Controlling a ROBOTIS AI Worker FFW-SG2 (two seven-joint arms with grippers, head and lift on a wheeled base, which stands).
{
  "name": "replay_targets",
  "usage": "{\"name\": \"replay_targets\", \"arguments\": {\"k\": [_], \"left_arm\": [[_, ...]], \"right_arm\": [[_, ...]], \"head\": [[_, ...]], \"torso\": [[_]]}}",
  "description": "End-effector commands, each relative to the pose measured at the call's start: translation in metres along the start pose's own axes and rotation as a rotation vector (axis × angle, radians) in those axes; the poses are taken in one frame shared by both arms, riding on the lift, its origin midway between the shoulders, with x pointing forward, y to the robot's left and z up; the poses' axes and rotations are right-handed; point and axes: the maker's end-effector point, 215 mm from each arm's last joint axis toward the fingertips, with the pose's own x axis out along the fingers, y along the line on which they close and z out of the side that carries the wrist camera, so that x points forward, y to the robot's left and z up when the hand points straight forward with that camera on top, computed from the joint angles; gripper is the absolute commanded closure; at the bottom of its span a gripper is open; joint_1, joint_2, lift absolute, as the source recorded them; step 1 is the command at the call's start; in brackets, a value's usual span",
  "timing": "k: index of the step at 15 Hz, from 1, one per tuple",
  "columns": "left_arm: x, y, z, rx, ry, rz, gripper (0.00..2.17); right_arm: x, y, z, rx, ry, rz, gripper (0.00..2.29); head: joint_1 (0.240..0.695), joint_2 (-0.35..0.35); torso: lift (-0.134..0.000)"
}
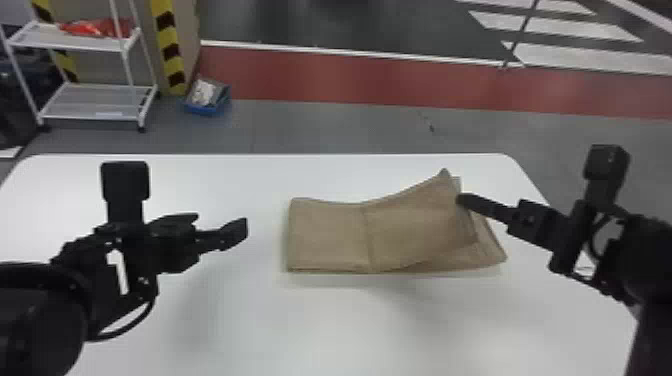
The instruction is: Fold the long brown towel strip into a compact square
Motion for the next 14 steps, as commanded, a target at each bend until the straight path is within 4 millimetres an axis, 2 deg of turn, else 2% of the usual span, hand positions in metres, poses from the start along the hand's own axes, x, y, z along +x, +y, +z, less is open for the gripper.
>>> {"name": "replay_targets", "arguments": {"k": [1,4,6,9,12,14], "left_arm": [[0.000,-0.001,-0.001,-0.003,0.002,0.000,0.03],[0.003,-0.008,-0.004,0.005,0.009,-0.005,0.03],[0.004,-0.009,-0.005,0.006,0.010,-0.006,0.03],[0.003,-0.005,-0.004,0.003,0.008,0.001,0.03],[0.001,-0.001,-0.004,-0.001,0.006,0.009,0.03],[0.001,0.000,-0.002,-0.001,0.004,0.010,0.03]], "right_arm": [[-0.015,-0.045,0.006,0.021,-0.021,-0.051,1.45],[-0.003,-0.081,0.004,0.016,-0.022,-0.070,1.45],[0.011,-0.086,0.002,-0.016,-0.029,-0.071,1.45],[0.013,-0.073,0.000,-0.008,-0.028,-0.026,1.45],[-0.006,-0.043,0.019,0.020,-0.052,0.038,1.45],[-0.022,-0.042,0.035,0.021,-0.078,0.035,1.45]], "head": [[0.695,-0.202],[0.695,-0.251],[0.695,-0.281],[0.695,-0.284],[0.695,-0.266],[0.695,-0.258]], "torso": [[-0.124],[-0.124],[-0.124],[-0.124],[-0.124],[-0.124]]}}
